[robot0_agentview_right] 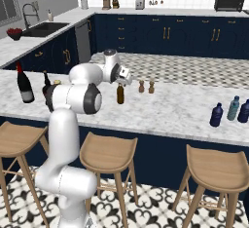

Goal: Move the plastic bottles in the middle to the plastics group, and the glass bottles in the middle to the glass group.

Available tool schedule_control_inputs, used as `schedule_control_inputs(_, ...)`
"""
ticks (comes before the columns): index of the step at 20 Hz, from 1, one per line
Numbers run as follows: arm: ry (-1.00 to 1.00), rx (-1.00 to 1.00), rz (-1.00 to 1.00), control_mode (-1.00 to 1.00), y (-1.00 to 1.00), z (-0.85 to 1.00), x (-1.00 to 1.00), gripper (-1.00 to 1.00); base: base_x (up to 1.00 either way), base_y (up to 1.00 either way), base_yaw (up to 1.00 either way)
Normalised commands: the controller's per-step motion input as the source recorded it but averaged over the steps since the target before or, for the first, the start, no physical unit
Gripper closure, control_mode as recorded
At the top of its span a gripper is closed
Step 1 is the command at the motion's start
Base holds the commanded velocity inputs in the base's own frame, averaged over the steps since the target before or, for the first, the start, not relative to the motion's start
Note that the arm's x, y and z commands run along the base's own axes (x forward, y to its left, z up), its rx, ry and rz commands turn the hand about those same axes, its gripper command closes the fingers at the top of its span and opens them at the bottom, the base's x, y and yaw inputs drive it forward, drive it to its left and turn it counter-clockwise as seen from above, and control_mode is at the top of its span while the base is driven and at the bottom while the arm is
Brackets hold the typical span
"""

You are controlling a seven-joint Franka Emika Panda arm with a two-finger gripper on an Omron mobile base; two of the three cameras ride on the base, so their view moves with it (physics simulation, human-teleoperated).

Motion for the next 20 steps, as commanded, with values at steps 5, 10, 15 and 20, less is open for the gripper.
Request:
schedule_control_inputs(5,0.02,0.00,0.00,-1.00,-0.01,-0.16,0.17,-1.00,0.00,0.00,0.00)
schedule_control_inputs(10,0.07,0.00,0.00,-1.00,0.05,-0.17,0.25,-1.00,0.00,0.00,0.00)
schedule_control_inputs(15,0.07,0.00,0.00,-1.00,0.00,-0.13,0.24,-1.00,0.00,0.00,0.00)
schedule_control_inputs(20,0.01,0.00,0.02,-1.00,0.00,-0.08,0.19,-1.00,0.00,0.00,0.00)
